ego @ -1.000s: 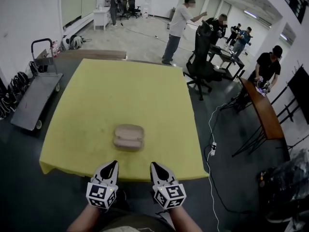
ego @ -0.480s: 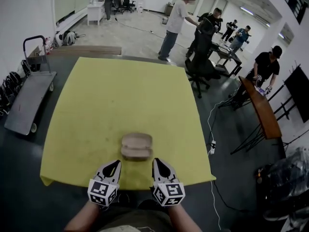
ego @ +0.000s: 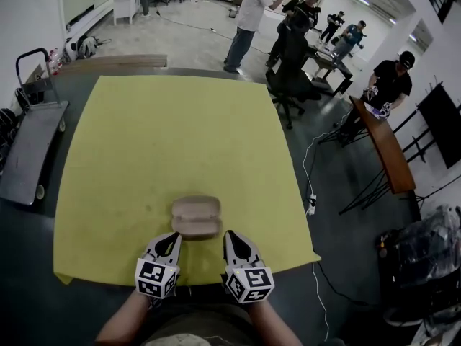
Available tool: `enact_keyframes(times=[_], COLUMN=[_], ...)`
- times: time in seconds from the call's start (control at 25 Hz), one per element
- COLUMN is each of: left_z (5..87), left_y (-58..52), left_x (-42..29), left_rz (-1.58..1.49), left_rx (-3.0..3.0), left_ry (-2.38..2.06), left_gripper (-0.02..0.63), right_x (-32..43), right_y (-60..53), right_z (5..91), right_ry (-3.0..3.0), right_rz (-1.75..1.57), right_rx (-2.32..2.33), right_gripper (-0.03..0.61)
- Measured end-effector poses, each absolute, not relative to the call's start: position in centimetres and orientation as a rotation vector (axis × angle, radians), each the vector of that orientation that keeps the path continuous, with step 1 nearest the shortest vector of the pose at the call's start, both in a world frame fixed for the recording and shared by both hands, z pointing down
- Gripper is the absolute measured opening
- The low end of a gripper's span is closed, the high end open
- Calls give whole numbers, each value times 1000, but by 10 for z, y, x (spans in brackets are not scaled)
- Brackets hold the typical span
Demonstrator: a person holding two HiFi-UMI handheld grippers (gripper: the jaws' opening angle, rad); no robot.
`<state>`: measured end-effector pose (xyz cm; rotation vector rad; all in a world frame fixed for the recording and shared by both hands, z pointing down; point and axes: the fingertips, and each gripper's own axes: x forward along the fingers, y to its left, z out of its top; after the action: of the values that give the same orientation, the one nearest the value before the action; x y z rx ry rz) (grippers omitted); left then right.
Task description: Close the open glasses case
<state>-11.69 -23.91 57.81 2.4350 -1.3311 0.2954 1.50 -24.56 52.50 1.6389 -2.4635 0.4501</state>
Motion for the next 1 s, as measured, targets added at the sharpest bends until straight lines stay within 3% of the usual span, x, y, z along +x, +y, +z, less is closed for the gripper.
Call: enact_keyframes(times=[1.0], left_z=[638], left_y=[-245], left_x=[-116], left_rz=[481], left_rx=[2248], left_ry=[-1326], left_gripper=[8], right_x=[4], right_y=[-329], right_z=[538], right_ry=[-2445], right_rz=[508], right_rx=[1472], right_gripper=[-11])
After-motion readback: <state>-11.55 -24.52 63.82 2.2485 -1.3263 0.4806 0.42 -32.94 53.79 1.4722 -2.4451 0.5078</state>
